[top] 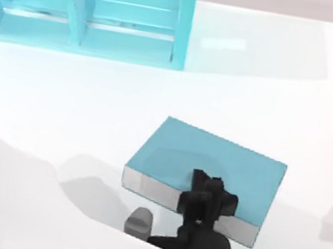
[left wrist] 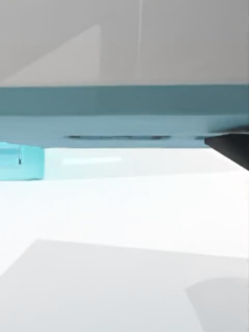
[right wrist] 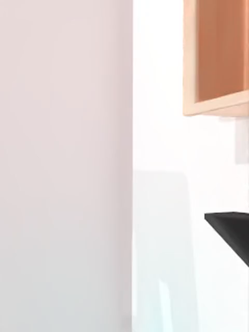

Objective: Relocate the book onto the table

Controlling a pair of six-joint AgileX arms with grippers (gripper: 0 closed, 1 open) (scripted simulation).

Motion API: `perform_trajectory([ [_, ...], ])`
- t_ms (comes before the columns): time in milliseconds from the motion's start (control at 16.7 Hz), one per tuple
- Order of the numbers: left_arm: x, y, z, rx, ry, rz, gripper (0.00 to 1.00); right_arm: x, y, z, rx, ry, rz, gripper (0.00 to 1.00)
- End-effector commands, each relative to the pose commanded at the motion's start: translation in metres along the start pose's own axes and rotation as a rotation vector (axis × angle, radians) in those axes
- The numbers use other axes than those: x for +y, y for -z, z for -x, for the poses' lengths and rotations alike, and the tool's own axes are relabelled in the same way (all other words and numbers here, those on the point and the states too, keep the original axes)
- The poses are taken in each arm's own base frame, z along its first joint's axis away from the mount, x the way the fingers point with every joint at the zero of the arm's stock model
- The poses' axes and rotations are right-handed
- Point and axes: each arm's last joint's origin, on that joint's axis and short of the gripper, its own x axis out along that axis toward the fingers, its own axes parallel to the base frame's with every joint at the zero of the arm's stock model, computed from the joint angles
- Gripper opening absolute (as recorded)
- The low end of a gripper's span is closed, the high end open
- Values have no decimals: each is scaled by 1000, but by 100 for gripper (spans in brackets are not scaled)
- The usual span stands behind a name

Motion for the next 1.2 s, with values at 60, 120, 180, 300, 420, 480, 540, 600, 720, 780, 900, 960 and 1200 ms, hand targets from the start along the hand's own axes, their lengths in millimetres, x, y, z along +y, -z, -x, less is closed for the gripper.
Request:
perform_trajectory([
  [60, 0, 0, 0, 0, 0, 0, 0, 0, 0, 0, 0, 0, 0, 100],
  [120, 1, -1, -1, -2, -6, -4, 0, 0, 0, 0, 0, 0, 0, 100],
  [180, 1, -1, -1, -2, -5, -3, 0, 0, 0, 0, 0, 0, 0, 100],
  [300, 1, -1, 2, -1, -2, -1, 0, 0, 0, 0, 0, 0, 0, 100],
  [420, 1, 0, 4, 0, -1, 0, 0, 0, 0, 0, 0, 0, 0, 100],
  [480, 1, 0, 5, 0, 0, 0, 0, 0, 0, 0, 0, 0, 0, 100],
  [540, 1, 0, 5, 0, 0, 0, 0, 0, 0, 0, 0, 0, 0, 100],
  [600, 1, 0, 5, 0, 0, 0, 0, 0, 0, 0, 0, 0, 0, 100],
  [720, 2, -1, 3, -4, -4, -4, 0, 0, 0, 0, 0, 0, 0, 100],
  [780, 6, -1, 2, -4, -3, -3, 0, 0, 0, 0, 0, 0, 0, 100],
  [900, 15, 0, 0, -1, -3, 5, 0, 0, 0, 0, 0, 0, 0, 100],
  [960, 20, 0, -1, -1, -4, 6, 0, 0, 0, 0, 0, 0, 0, 100],
  [1200, 30, -1, -4, -4, -4, -3, 0, 0, 0, 0, 0, 0, 0, 100],
])
